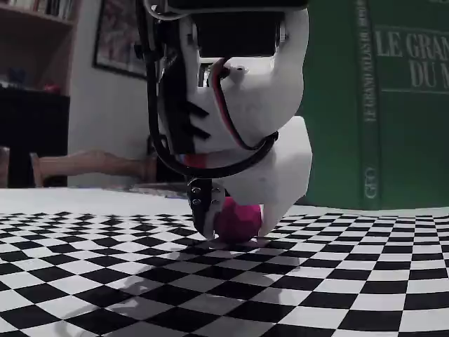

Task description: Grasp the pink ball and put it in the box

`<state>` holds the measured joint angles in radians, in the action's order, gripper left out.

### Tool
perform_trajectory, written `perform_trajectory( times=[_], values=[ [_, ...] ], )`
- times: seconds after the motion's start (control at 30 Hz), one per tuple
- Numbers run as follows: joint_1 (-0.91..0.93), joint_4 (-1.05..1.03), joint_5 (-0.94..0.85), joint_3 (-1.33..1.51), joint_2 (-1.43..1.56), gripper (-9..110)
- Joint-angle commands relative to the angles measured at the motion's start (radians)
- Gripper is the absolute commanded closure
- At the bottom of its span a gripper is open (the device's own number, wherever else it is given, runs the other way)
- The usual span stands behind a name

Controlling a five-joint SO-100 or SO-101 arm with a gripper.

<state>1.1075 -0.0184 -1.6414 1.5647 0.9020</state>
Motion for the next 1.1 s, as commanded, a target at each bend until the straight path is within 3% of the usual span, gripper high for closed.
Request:
perform_trajectory(
  times=[0.0,1.07],
  values=[
    [0.005,-0.003,0.002,0.006,0.103,101],
    [0.046,-0.003,-0.005,0.282,0.463,101]
  ],
)
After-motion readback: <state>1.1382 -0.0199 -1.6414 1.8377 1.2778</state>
